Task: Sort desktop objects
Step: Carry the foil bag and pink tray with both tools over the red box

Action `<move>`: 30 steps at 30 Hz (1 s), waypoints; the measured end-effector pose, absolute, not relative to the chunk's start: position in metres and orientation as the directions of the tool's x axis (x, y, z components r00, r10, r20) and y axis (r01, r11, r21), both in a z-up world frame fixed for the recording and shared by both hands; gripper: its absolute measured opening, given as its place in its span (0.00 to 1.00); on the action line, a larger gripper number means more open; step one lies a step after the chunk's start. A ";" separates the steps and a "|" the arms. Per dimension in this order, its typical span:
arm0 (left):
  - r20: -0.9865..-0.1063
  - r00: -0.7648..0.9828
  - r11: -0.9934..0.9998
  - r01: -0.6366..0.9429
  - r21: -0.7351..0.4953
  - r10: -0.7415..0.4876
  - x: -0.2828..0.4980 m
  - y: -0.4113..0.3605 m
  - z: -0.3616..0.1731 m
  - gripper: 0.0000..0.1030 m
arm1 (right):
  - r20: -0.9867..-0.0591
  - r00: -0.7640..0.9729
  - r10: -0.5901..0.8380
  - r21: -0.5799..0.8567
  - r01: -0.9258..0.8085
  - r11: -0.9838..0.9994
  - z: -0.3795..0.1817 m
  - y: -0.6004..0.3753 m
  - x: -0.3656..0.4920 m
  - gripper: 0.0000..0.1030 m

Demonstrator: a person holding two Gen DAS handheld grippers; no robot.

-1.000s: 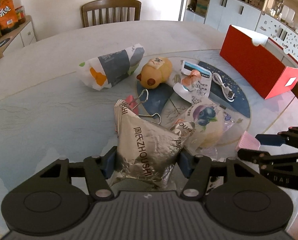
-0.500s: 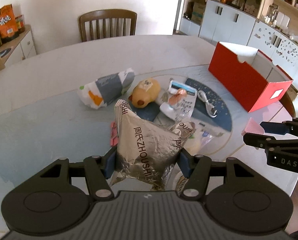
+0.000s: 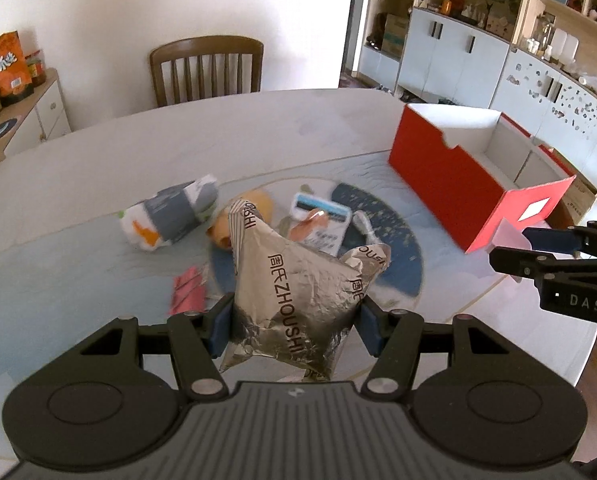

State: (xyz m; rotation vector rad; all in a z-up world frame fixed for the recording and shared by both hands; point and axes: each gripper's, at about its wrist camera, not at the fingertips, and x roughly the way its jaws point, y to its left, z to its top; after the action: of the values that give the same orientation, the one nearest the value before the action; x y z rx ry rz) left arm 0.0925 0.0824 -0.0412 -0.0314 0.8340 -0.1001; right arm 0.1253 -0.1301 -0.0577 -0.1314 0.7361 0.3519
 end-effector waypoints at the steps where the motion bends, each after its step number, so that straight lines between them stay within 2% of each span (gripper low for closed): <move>1: -0.735 0.670 0.995 0.078 -0.064 -0.100 0.095 0.075 -0.039 0.59 | -0.674 0.687 0.271 0.007 -0.362 0.932 -0.055 -0.136 0.127 0.46; 14: -0.716 0.688 0.991 0.130 -0.042 -0.120 0.125 -0.004 -0.017 0.59 | -0.650 0.695 0.307 0.037 -0.375 0.926 -0.038 -0.197 0.156 0.46; 30: -0.704 0.689 0.974 0.227 -0.017 -0.173 0.177 -0.103 -0.007 0.59 | -0.633 0.724 0.275 0.027 -0.334 0.942 -0.030 -0.272 0.194 0.46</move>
State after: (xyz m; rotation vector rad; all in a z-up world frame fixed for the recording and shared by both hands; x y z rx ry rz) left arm 0.1765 -0.1026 -0.0069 0.0733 0.7790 -0.2244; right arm 0.1943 -0.2717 -0.0301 -0.0913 0.6836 0.3366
